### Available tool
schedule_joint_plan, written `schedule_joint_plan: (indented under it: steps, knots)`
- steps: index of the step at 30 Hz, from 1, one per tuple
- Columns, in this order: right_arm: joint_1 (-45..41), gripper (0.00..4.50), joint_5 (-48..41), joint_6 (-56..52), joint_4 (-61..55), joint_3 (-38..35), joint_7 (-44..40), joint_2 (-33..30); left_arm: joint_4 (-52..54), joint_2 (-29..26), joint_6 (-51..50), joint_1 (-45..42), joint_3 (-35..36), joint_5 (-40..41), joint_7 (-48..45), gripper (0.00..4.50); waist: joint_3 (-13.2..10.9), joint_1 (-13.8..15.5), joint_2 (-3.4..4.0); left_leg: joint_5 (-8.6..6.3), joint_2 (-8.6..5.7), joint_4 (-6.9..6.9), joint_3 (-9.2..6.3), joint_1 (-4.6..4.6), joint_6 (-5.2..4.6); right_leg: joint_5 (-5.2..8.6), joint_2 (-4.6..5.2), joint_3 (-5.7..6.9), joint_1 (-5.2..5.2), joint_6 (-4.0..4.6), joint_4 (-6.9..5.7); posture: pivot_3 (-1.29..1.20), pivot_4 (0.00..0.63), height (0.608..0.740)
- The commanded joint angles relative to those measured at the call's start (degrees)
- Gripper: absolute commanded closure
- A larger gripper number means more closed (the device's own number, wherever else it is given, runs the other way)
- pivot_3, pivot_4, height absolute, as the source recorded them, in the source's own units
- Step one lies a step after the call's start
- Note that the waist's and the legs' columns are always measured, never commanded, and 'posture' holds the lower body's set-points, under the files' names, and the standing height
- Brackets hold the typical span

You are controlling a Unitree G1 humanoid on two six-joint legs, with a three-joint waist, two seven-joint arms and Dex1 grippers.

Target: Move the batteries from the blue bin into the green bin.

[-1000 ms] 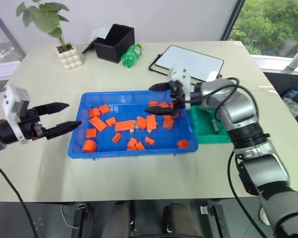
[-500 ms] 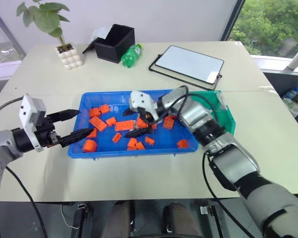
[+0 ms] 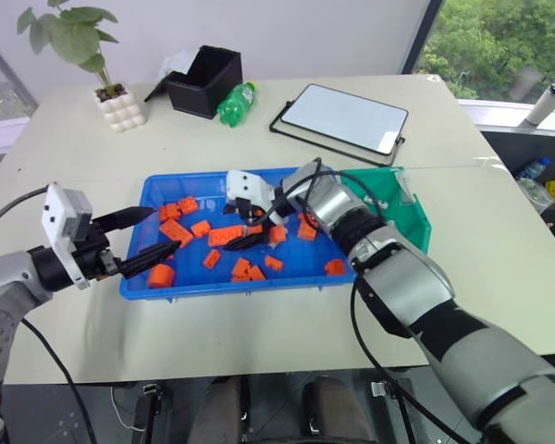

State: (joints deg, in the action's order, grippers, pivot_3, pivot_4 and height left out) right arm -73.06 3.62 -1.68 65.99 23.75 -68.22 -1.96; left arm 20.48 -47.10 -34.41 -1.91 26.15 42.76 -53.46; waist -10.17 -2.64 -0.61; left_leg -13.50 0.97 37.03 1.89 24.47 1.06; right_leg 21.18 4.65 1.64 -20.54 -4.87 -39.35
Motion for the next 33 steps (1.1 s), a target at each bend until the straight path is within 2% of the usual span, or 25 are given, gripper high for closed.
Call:
schedule_joint_plan:
  steps: [1, 10, 11, 12, 17, 26, 33]
  knots:
    - [-2.8, 0.04, 1.6, 1.7, 1.6, -1.5, 1.4, 1.5, 1.7, 0.3, 1.3, -0.7, 1.7, 0.9, 1.0, 0.00, 0.0, 0.0, 0.00, 0.00, 0.00, 0.00, 0.00, 0.00, 0.00, 0.00, 0.00, 0.00, 0.00, 0.00, 0.00, 0.00, 0.150, 0.740]
    - [-3.7, 0.04, 4.2, 2.5, 3.9, -2.3, 2.5, 3.1, 1.8, 1.1, 2.1, -1.6, 0.9, 0.6, 2.3, 0.00, 0.0, 0.0, 0.00, 0.00, 0.00, -0.01, 0.00, 0.00, 0.02, 0.00, 0.01, 0.00, 0.00, 0.00, 0.00, 0.00, 0.150, 0.740]
    - [-3.6, 0.56, 4.6, 2.6, 4.1, -2.3, 2.5, 3.2, 1.9, 1.2, 2.2, -1.6, 0.9, 0.7, 2.4, 0.00, 0.0, 0.0, 0.00, 0.00, 0.00, 0.00, 0.00, 0.00, 0.02, 0.00, 0.01, 0.00, 0.00, 0.00, 0.00, 0.00, 0.150, 0.740]
    - [-3.5, 0.75, 5.0, 2.7, 4.2, -2.2, 2.5, 3.2, 1.9, 1.3, 2.3, -1.5, 0.9, 0.7, 2.6, 0.00, 0.0, 0.0, 0.00, 0.00, 0.00, 0.00, 0.00, 0.00, 0.02, 0.00, 0.02, 0.00, 0.00, 0.00, 0.00, 0.00, 0.150, 0.740]
    - [-3.1, 3.28, 6.1, 2.9, 4.2, -2.4, 1.3, 3.1, 2.1, 1.6, 3.0, -1.5, 1.1, 0.8, 3.5, 0.00, 0.0, 0.0, 0.00, 0.00, 0.00, -0.01, 0.00, 0.00, 0.02, 0.00, 0.02, 0.00, 0.00, 0.00, 0.00, 0.00, 0.150, 0.740]
    - [-5.2, 3.33, 5.1, 2.6, 2.4, -5.3, 0.6, 3.4, 1.8, 1.7, 3.5, -1.6, 0.9, 0.7, 4.2, 0.00, 0.0, 0.0, 0.00, 0.00, 0.00, -0.02, 0.00, 0.00, 0.03, 0.00, 0.02, 0.00, 0.00, 0.00, 0.00, 0.00, 0.150, 0.740]
    - [-7.2, 3.33, 3.1, 2.0, -0.4, -8.2, 0.3, 7.5, 1.1, 1.4, 3.3, -2.6, 0.4, 0.8, 3.9, 0.00, 0.0, -0.1, 0.00, 0.00, 0.00, -0.07, 0.00, 0.00, 0.03, 0.00, 0.02, 0.00, -0.02, 0.00, 0.00, 0.00, 0.150, 0.740]
